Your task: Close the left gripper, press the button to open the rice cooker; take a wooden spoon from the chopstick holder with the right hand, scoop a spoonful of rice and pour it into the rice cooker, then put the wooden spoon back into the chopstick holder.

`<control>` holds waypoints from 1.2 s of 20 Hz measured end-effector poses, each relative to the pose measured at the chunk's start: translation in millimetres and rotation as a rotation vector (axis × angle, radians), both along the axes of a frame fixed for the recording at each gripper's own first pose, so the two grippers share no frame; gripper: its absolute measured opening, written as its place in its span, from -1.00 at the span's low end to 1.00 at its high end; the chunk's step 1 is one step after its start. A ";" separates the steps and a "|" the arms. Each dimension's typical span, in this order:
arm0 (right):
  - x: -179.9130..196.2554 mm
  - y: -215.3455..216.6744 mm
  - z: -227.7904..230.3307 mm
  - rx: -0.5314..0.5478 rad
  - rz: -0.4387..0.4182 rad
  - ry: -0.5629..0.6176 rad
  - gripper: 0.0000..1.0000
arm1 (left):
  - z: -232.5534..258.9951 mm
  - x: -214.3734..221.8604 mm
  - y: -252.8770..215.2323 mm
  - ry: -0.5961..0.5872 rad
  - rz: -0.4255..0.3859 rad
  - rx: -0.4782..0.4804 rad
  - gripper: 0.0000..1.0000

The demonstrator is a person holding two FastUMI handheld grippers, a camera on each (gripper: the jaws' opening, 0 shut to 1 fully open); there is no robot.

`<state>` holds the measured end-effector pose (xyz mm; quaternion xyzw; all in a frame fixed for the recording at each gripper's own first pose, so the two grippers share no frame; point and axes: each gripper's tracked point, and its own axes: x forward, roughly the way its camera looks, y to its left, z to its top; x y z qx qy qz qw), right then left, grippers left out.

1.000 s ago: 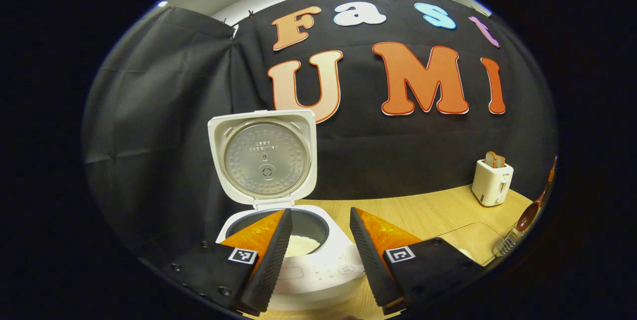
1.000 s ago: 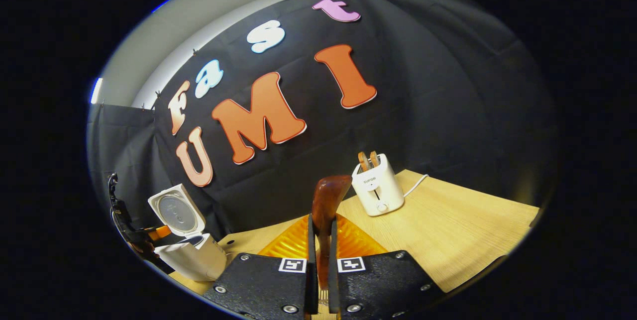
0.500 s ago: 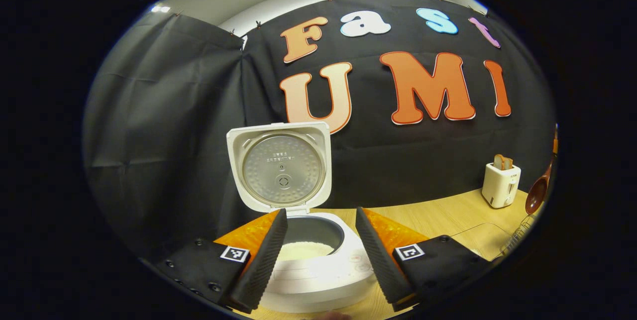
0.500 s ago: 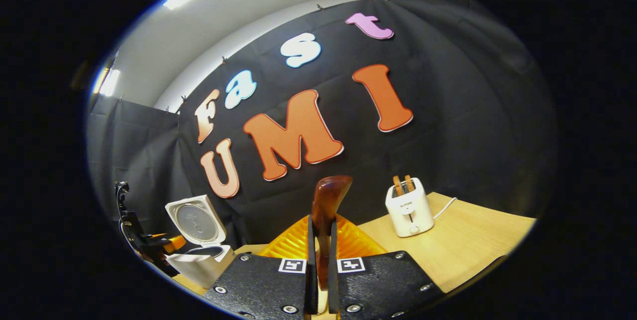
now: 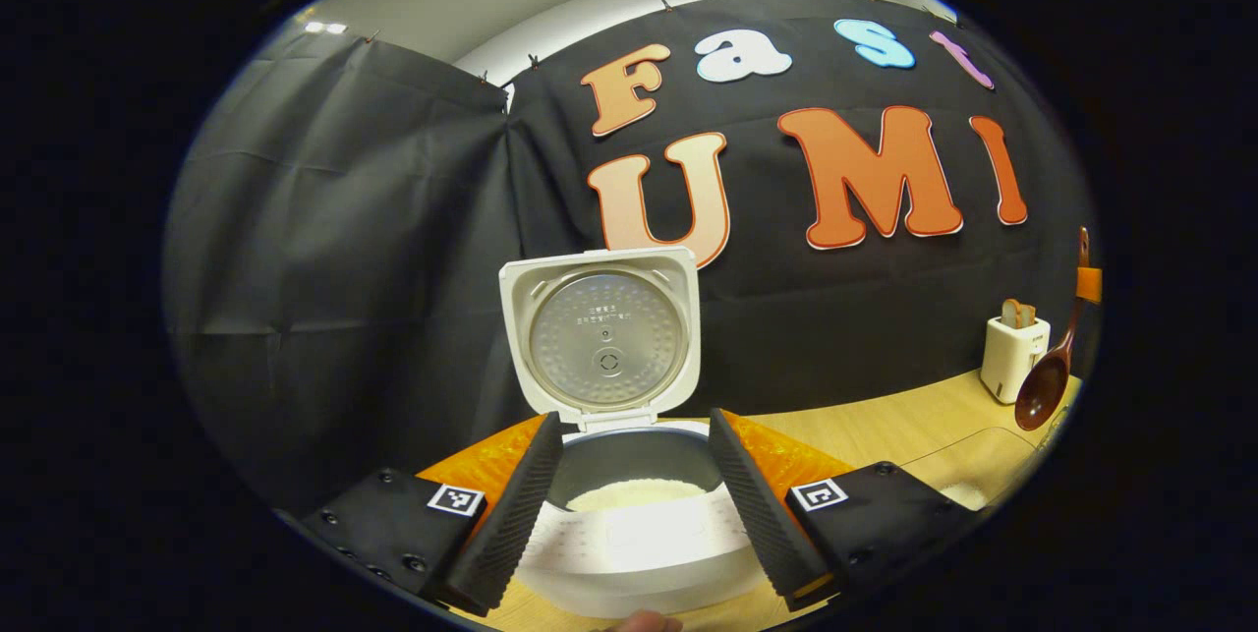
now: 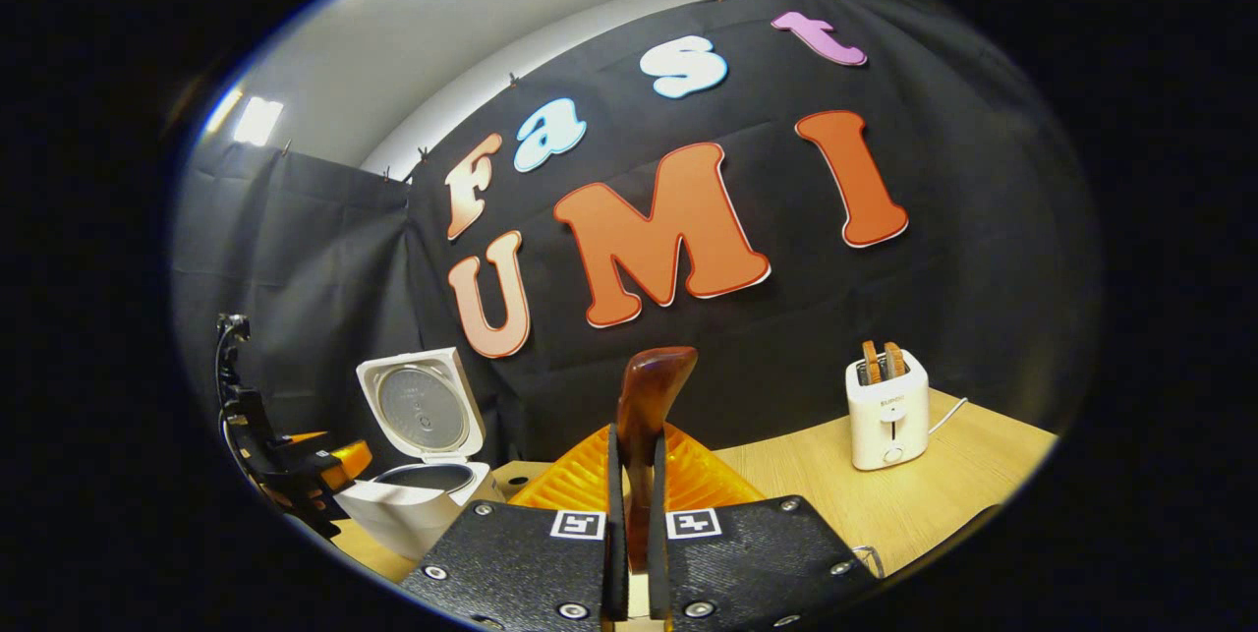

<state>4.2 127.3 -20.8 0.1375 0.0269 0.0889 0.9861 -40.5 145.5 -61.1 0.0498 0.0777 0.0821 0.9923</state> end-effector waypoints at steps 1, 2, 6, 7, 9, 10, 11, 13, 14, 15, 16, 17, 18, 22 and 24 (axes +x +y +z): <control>1.7 6.3 -5.9 -0.018 0.001 0.011 -0.84 | -1.0 -3.2 3.0 -0.002 0.006 0.008 0.94; 3.5 11.1 -13.2 -0.040 0.003 0.026 -0.84 | -1.6 -4.9 6.8 -0.007 0.015 0.016 0.94; 9.0 28.5 -44.6 -0.102 0.016 0.102 -0.83 | -4.4 -3.9 16.3 -0.015 0.029 0.014 0.95; 9.9 30.5 -51.8 -0.118 0.016 0.117 -0.84 | -5.6 -3.4 18.4 -0.017 0.030 0.012 0.95; 12.1 35.1 -64.6 -0.171 0.006 0.135 -0.84 | -8.5 -2.4 21.1 -0.017 0.032 0.015 0.95; 13.8 35.2 -71.5 -0.206 -0.007 0.143 -0.84 | -8.9 -2.8 22.2 -0.017 0.034 0.017 0.95; 14.8 36.1 -77.4 -0.239 -0.015 0.146 -0.83 | -10.9 -2.6 22.4 -0.016 0.035 0.018 0.95; 17.0 42.4 -88.9 -0.278 -0.016 0.162 -0.84 | -15.1 -1.7 22.5 -0.012 0.033 0.015 0.95; 18.5 44.7 -95.6 -0.297 -0.014 0.172 -0.84 | -16.4 -1.1 22.8 -0.010 0.033 0.015 0.95; 18.6 47.4 -103.1 -0.311 -0.013 0.191 -0.83 | -17.4 -2.1 22.6 -0.010 0.031 0.016 0.95; 18.9 49.3 -109.4 -0.323 -0.014 0.207 -0.83 | -17.8 -1.8 22.5 -0.011 0.032 0.016 0.95; 19.3 49.3 -113.7 -0.337 -0.014 0.215 -0.84 | -20.0 -1.6 22.5 -0.010 0.031 0.016 0.95; 19.7 48.7 -115.5 -0.359 -0.023 0.213 -0.84 | -20.2 -2.6 22.6 -0.011 0.030 0.017 0.95; 22.3 49.6 -119.3 -0.443 -0.054 0.168 -0.84 | -19.2 -2.5 24.6 -0.021 0.034 0.021 0.95; 24.9 58.7 -126.7 -0.488 -0.049 0.161 -0.84 | -19.7 -4.0 24.7 -0.024 0.036 0.018 0.95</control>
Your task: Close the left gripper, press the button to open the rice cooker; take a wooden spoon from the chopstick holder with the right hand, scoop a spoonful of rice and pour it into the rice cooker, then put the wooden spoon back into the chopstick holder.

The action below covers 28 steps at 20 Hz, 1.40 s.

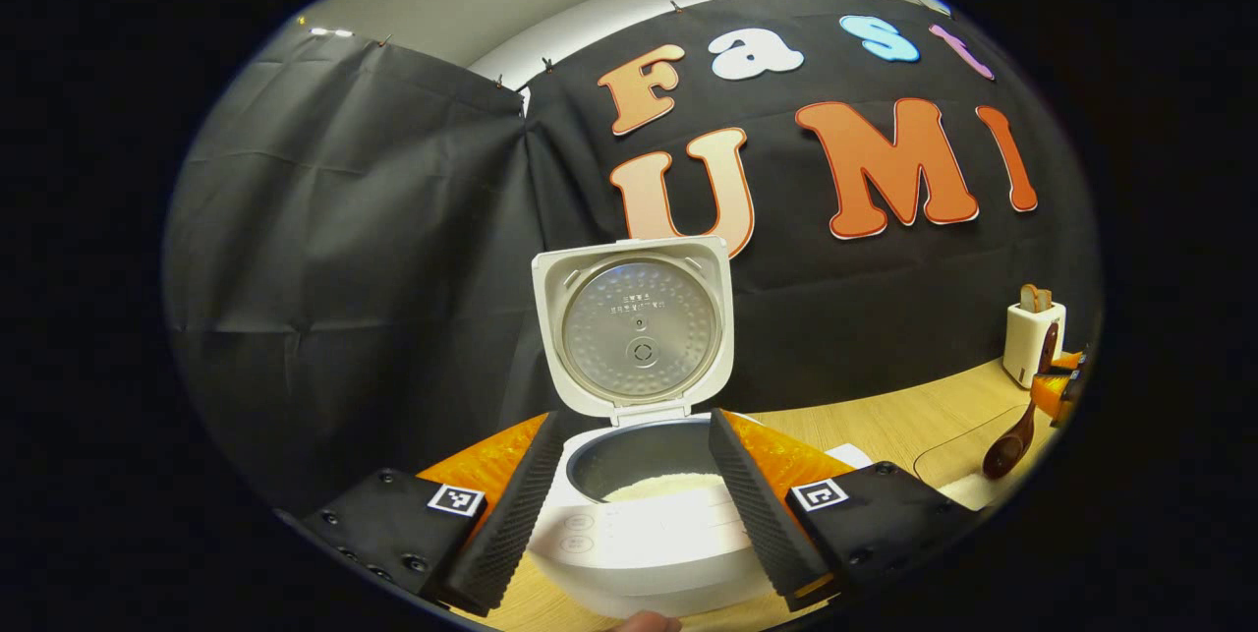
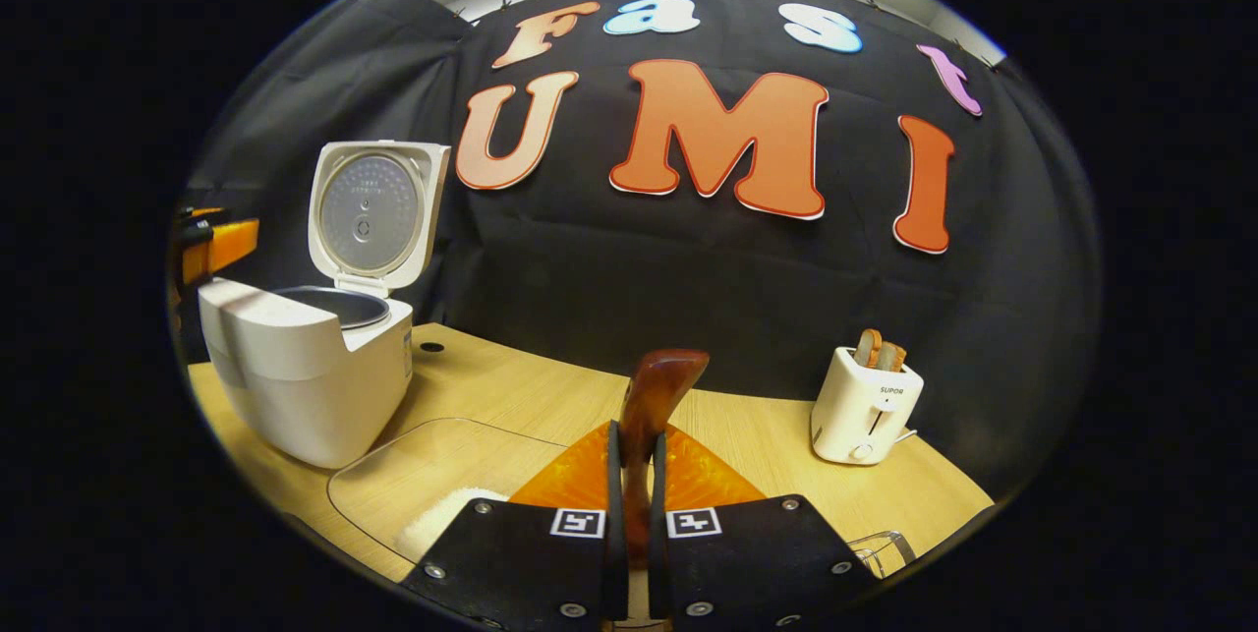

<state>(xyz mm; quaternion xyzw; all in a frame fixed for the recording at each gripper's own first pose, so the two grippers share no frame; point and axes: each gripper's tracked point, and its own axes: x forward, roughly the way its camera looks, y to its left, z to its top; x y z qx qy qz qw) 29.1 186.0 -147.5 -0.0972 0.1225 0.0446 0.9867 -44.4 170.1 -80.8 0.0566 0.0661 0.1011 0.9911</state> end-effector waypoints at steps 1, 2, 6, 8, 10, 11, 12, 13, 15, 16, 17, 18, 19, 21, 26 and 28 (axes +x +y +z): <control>0.1 5.5 -4.3 -0.012 0.003 0.003 -0.84 | -0.6 -0.5 1.9 -0.004 0.003 0.002 0.95; -2.2 10.4 -6.5 -0.011 0.006 0.006 -0.84 | -1.2 -0.6 3.1 -0.005 0.007 0.003 0.95; -10.0 26.5 -10.9 0.100 0.012 0.040 -0.83 | -4.1 -2.2 5.5 -0.006 0.009 -0.011 0.95; -14.1 33.3 -9.3 0.206 0.017 0.065 -0.84 | -5.6 -2.1 3.7 -0.009 0.003 -0.020 0.95; -16.8 41.8 -12.7 0.340 0.029 0.118 -0.84 | -8.1 -2.2 3.9 -0.007 0.000 -0.023 0.95; -17.9 46.5 -11.4 0.405 0.037 0.138 -0.83 | -10.3 -1.8 4.2 -0.005 -0.001 -0.025 0.95; -17.1 48.8 -12.4 0.432 0.032 0.154 -0.83 | -11.3 -2.2 4.6 -0.001 0.000 -0.026 0.95; -20.6 54.3 -12.9 0.467 0.042 0.173 -0.84 | -12.8 -2.3 4.8 0.002 0.000 -0.029 0.95; -24.9 65.6 -12.4 0.527 0.062 0.214 -0.83 | -14.1 -2.8 6.0 0.004 0.004 -0.031 0.95; -28.4 72.3 -13.8 0.558 0.077 0.245 -0.83 | -15.0 -3.8 7.4 0.004 0.009 -0.032 0.95; -29.6 73.7 -15.5 0.589 0.083 0.273 -0.83 | -14.8 -4.1 8.3 0.005 0.011 -0.032 0.95; -30.2 73.2 -17.3 0.615 0.077 0.299 -0.84 | -14.8 -4.4 8.4 0.005 0.013 -0.034 0.95; -27.7 70.5 -19.2 0.648 0.064 0.319 -0.83 | -15.2 -4.6 8.6 0.005 0.013 -0.036 0.95; -25.0 65.7 -25.6 0.733 0.037 0.369 -0.83 | -14.6 -6.1 8.7 0.003 0.015 -0.038 0.95; -18.3 56.4 -41.4 0.906 -0.020 0.466 -0.83 | -15.3 -7.8 8.9 0.004 0.016 -0.041 0.95; -17.5 56.7 -44.0 0.960 -0.035 0.496 -0.84 | -16.3 -7.6 9.4 0.005 0.016 -0.043 0.95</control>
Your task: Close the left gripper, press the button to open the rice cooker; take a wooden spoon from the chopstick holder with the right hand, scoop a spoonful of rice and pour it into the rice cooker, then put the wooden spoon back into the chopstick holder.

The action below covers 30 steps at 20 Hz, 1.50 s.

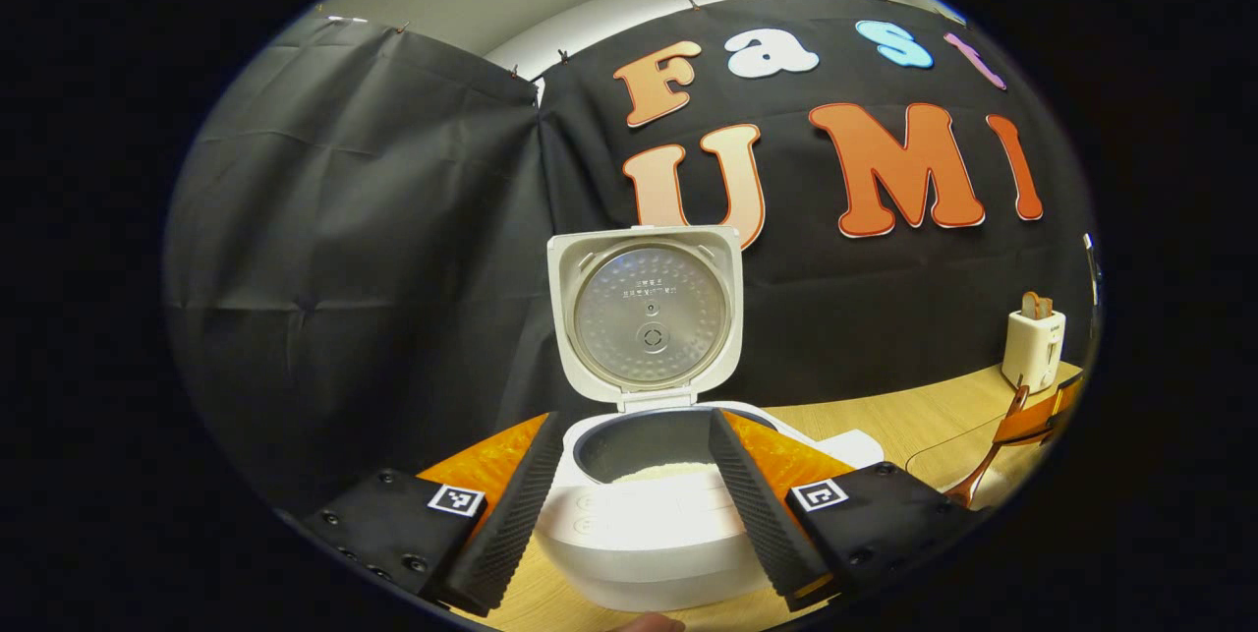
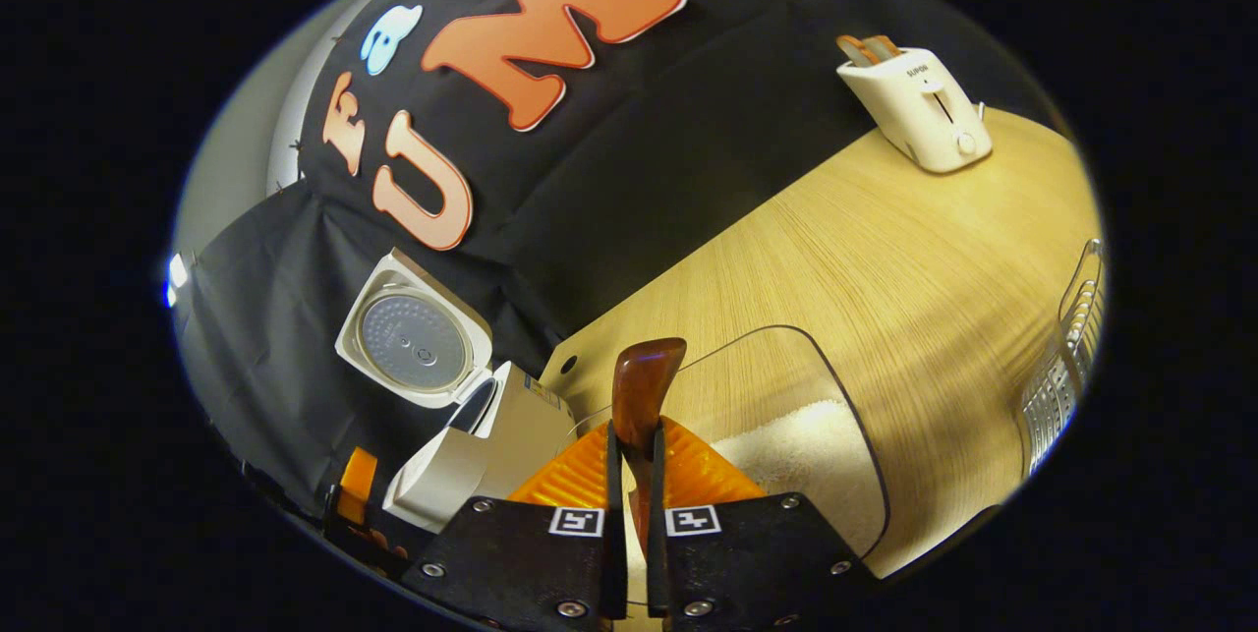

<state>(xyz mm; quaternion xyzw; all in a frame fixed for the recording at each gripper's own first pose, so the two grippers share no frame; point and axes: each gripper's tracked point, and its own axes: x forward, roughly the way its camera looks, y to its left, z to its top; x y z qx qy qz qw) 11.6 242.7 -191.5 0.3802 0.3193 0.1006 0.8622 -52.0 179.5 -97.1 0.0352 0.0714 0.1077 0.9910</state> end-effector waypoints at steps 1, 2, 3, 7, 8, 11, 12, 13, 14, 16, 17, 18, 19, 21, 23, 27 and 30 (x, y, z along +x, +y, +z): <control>0.5 1.0 -0.2 0.031 -0.008 0.017 -0.83 | -0.3 0.2 0.6 0.002 0.001 -0.001 0.95; 0.6 1.6 -0.8 0.060 -0.013 0.036 -0.83 | -0.9 1.0 0.2 0.004 0.000 -0.002 0.95; 1.2 2.2 -1.3 0.095 -0.021 0.049 -0.83 | -1.0 -0.1 -0.1 0.004 0.000 -0.002 0.95; 1.3 -0.5 -0.3 0.163 -0.043 0.091 -0.84 | 2.8 -1.5 2.4 -0.004 0.007 0.007 0.95; 0.9 -2.9 0.2 0.183 -0.050 0.102 -0.84 | 3.7 -2.0 2.5 -0.004 0.009 0.009 0.95; 1.2 -12.1 7.4 0.274 -0.082 0.122 -0.84 | 3.7 -2.7 3.8 -0.005 0.014 0.011 0.95; 0.7 -16.0 10.6 0.293 -0.092 0.126 -0.84 | 4.4 -2.1 4.1 -0.007 0.015 0.011 0.95; 1.1 -20.0 14.5 0.310 -0.102 0.121 -0.84 | 3.6 -2.0 4.0 -0.006 0.014 0.011 0.95; 2.2 -23.7 16.5 0.317 -0.113 0.119 -0.84 | 4.1 -2.8 3.1 -0.007 0.015 0.011 0.83; 5.8 -32.1 23.1 0.350 -0.140 0.114 -0.83 | 4.2 -2.2 1.7 -0.004 0.014 0.009 0.95; 8.5 -36.3 27.7 0.378 -0.157 0.109 -0.84 | 3.8 -2.4 2.0 -0.003 0.014 0.009 0.95; 10.9 -40.4 30.4 0.399 -0.170 0.111 -0.84 | 4.2 -2.2 3.2 -0.005 0.017 0.011 0.95; 14.1 -44.3 33.3 0.432 -0.187 0.117 -0.84 | 4.7 -2.5 2.6 -0.005 0.017 0.011 0.83; 19.0 -50.6 39.6 0.489 -0.212 0.121 -0.83 | 6.8 -4.3 2.3 -0.009 0.017 0.012 0.95; 24.0 -60.7 45.6 0.537 -0.249 0.113 -0.84 | 8.7 -4.9 3.5 -0.014 0.022 0.016 0.95; 26.1 -60.0 55.3 0.634 -0.241 0.134 -0.84 | 10.5 -3.5 -1.1 -0.018 0.014 0.006 0.95; 35.6 -67.7 58.4 0.645 -0.278 0.123 -0.84 | 7.6 -2.9 2.9 -0.012 0.021 0.004 0.94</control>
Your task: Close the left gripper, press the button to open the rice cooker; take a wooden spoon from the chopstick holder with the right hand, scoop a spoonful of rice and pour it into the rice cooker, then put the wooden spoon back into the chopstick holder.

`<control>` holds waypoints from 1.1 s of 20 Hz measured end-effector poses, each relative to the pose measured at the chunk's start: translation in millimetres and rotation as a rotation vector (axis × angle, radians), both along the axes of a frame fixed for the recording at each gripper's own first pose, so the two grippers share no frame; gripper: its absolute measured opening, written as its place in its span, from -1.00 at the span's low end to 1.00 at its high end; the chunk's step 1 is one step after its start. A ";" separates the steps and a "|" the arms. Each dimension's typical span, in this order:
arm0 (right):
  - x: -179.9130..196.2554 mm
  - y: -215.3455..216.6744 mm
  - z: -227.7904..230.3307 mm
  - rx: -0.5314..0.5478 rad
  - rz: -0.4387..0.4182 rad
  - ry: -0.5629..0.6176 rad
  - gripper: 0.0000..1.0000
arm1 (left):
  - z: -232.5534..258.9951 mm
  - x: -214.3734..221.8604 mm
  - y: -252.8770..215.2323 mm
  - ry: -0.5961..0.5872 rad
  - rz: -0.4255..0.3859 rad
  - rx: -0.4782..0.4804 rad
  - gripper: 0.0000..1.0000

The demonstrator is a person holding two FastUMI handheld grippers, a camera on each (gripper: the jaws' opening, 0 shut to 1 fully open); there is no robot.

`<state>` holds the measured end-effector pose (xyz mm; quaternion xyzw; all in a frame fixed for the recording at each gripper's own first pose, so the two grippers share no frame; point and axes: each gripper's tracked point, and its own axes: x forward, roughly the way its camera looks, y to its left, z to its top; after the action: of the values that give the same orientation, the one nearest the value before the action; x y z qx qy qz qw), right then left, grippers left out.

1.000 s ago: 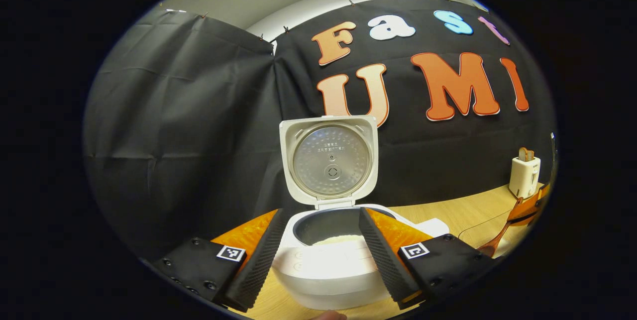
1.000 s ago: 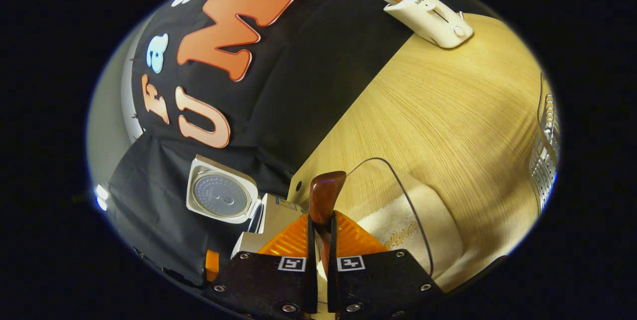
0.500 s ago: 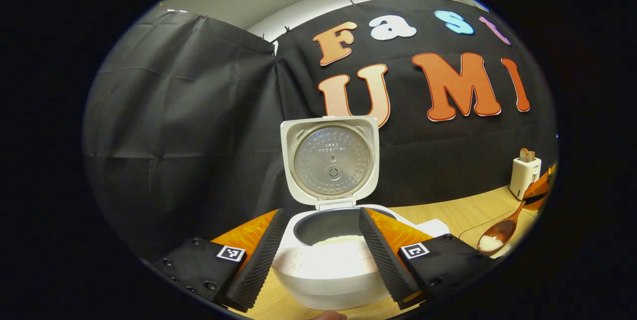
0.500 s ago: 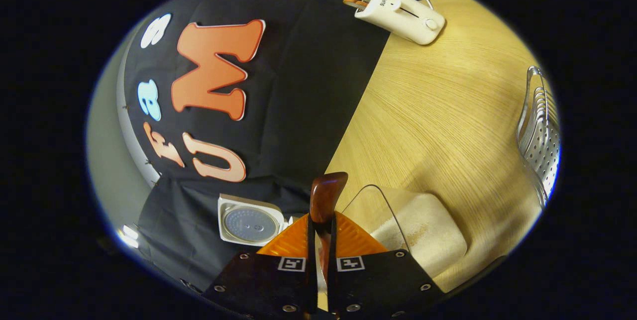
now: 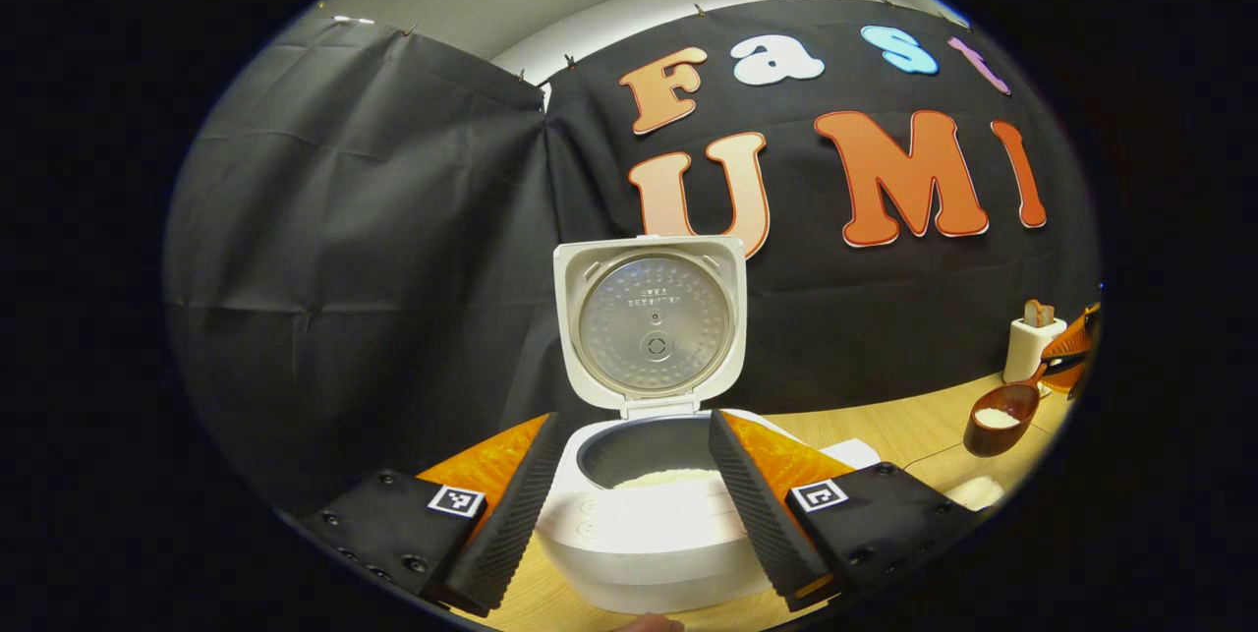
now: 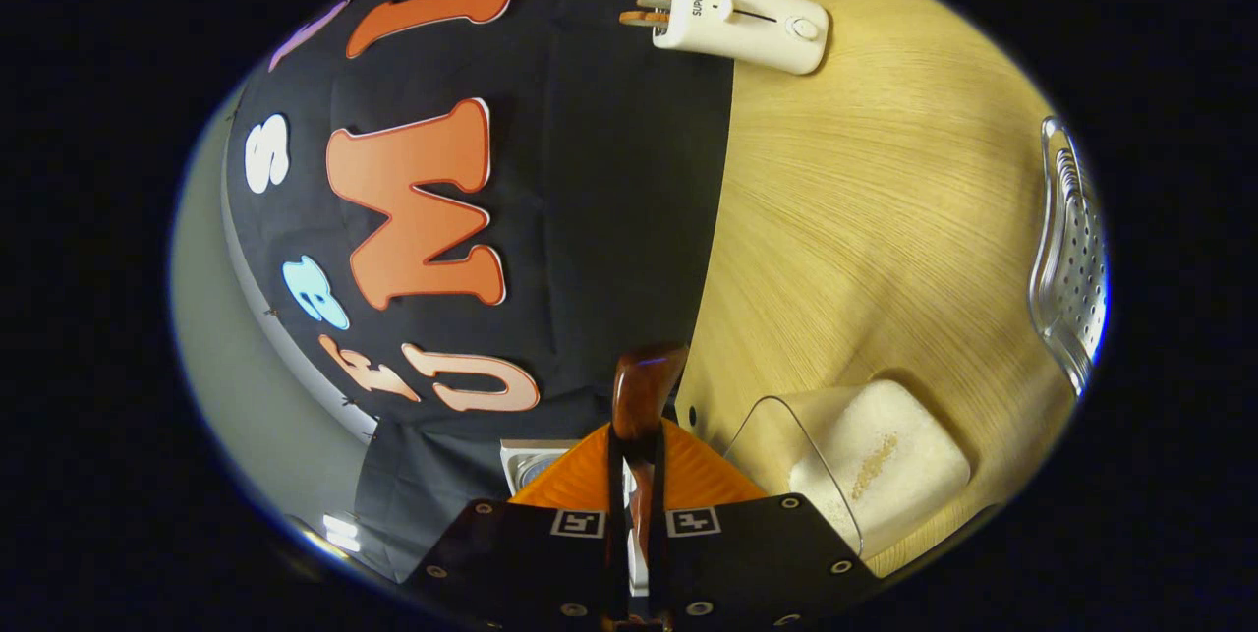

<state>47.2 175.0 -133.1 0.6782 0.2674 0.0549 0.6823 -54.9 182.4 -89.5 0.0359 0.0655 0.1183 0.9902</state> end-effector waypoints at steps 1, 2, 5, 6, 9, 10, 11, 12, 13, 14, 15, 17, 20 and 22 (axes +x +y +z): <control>-0.5 5.8 2.2 0.005 0.006 0.002 -0.84 | -0.1 -0.2 -0.5 0.001 0.000 -0.001 0.94; 1.8 9.4 6.5 0.024 0.006 0.001 -0.84 | 0.5 -1.8 -1.5 0.000 -0.002 -0.004 0.94; 10.6 23.2 21.2 0.065 0.021 -0.015 -0.84 | 1.4 -2.1 0.6 -0.001 0.000 -0.004 0.94; 15.0 26.9 26.0 0.066 0.023 -0.022 -0.84 | 1.9 -3.3 2.2 -0.003 0.003 -0.003 0.94; 30.3 40.2 46.2 0.079 0.023 -0.051 -0.84 | 3.9 -8.2 9.9 -0.010 0.019 -0.007 0.94; 36.8 44.9 52.6 0.085 0.022 -0.061 -0.84 | 4.5 -9.9 12.9 -0.013 0.025 -0.012 0.94; 42.2 50.3 59.5 0.092 0.022 -0.072 -0.84 | 4.0 -10.4 16.6 -0.013 0.033 -0.016 0.94; 47.9 54.9 65.4 0.089 0.025 -0.082 -0.84 | 3.7 -12.8 19.2 -0.013 0.038 -0.018 0.94; 51.6 62.2 71.8 0.090 0.027 -0.092 -0.84 | 2.3 -14.7 23.0 -0.010 0.047 -0.017 0.94; 55.5 67.9 76.4 0.088 0.029 -0.100 -0.84 | 1.7 -17.1 27.9 -0.007 0.056 -0.015 0.94; 59.1 75.7 81.6 0.090 0.040 -0.111 -0.84 | 0.5 -20.2 31.4 -0.007 0.065 -0.016 0.94; 67.6 91.0 88.8 0.091 0.058 -0.127 -0.84 | 1.1 -24.6 40.9 -0.005 0.085 -0.018 0.94; 80.6 117.5 93.0 0.068 0.079 -0.136 -0.84 | 3.0 -31.2 53.4 -0.005 0.112 -0.022 0.94; 91.9 141.3 96.4 0.046 0.103 -0.144 -0.84 | 3.3 -37.3 62.1 -0.003 0.130 -0.021 0.94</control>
<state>139.1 316.2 -36.7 0.6733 0.2507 0.1445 0.6804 -92.2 244.5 -86.2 0.0209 0.0674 0.1819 0.9808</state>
